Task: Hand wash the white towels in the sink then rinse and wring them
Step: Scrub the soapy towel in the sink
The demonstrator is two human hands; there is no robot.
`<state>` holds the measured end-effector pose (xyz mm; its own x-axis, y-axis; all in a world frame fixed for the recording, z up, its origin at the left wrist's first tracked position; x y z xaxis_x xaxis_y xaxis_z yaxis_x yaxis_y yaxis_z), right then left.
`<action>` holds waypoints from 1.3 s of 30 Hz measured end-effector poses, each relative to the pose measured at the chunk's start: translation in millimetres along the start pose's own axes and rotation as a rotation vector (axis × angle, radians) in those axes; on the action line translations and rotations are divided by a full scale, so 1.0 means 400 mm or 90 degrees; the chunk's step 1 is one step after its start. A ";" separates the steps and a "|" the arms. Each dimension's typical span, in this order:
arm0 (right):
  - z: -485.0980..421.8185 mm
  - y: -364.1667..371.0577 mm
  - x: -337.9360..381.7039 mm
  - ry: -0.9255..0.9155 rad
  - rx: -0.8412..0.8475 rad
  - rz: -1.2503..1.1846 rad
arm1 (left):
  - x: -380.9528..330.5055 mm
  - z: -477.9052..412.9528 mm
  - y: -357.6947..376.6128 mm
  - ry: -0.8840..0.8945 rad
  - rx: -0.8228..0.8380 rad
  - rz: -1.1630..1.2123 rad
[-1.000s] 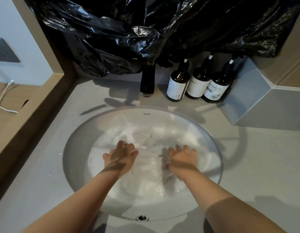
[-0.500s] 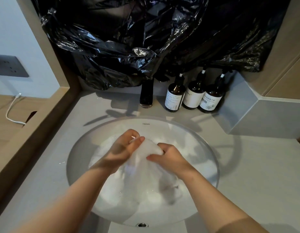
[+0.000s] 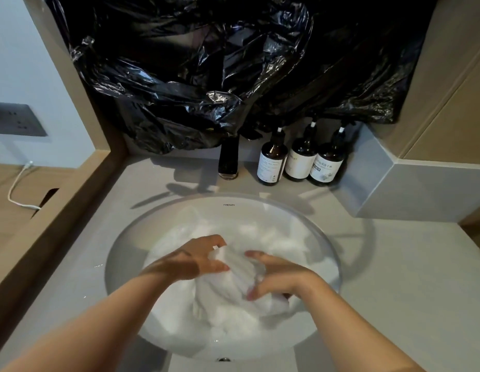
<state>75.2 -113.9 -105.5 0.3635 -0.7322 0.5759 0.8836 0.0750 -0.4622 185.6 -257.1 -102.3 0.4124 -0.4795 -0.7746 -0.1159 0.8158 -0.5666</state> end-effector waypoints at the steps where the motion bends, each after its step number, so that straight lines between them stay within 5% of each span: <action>1: 0.001 0.012 0.005 0.001 0.028 0.040 | -0.008 -0.001 0.001 0.008 0.015 -0.057; 4: -0.002 -0.012 0.025 -0.073 -0.082 -0.001 | -0.034 -0.006 -0.015 0.039 0.009 -0.099; 7: 0.015 -0.085 0.048 -0.193 -0.266 -0.201 | -0.030 -0.007 -0.037 0.012 -0.009 -0.092; 10: 0.051 -0.128 0.091 -0.269 -0.323 -0.298 | -0.015 -0.012 -0.028 -0.036 -0.010 -0.207; 13: 0.062 -0.156 0.085 -0.255 -0.356 -0.363 | 0.041 0.007 -0.003 -0.092 0.025 -0.046; 16: 0.063 -0.148 0.057 -0.162 -0.309 -0.263 | 0.051 0.028 -0.013 -0.089 0.002 0.165; 23: 0.038 -0.078 0.083 -0.179 -0.162 -0.200 | -0.105 -0.010 -0.066 0.030 -0.097 0.181; 27: 0.031 -0.074 0.096 -0.181 -0.186 -0.203 | -0.133 -0.010 -0.075 0.097 -0.062 0.104; 33: 0.034 -0.117 0.066 -0.160 -0.325 -0.338 | -0.063 0.009 -0.074 -0.024 -0.018 -0.173; 39: 0.042 -0.087 0.090 -0.127 -0.250 -0.213 | -0.100 0.009 -0.068 -0.027 -0.085 0.254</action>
<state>62.6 -131.4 -57.6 0.1649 -0.5279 0.8332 0.7976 -0.4256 -0.4275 175.4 -259.0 -54.7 0.3484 -0.1185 -0.9298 -0.3886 0.8845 -0.2583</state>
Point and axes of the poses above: each hand's wrist, its own z-axis away from the middle knuckle, its own y-axis out of the palm, x = y × z, the point moved 4 cm from there along -z, towards the middle knuckle, and after that the axes turned 2 degrees about y, right-handed, at the moved point
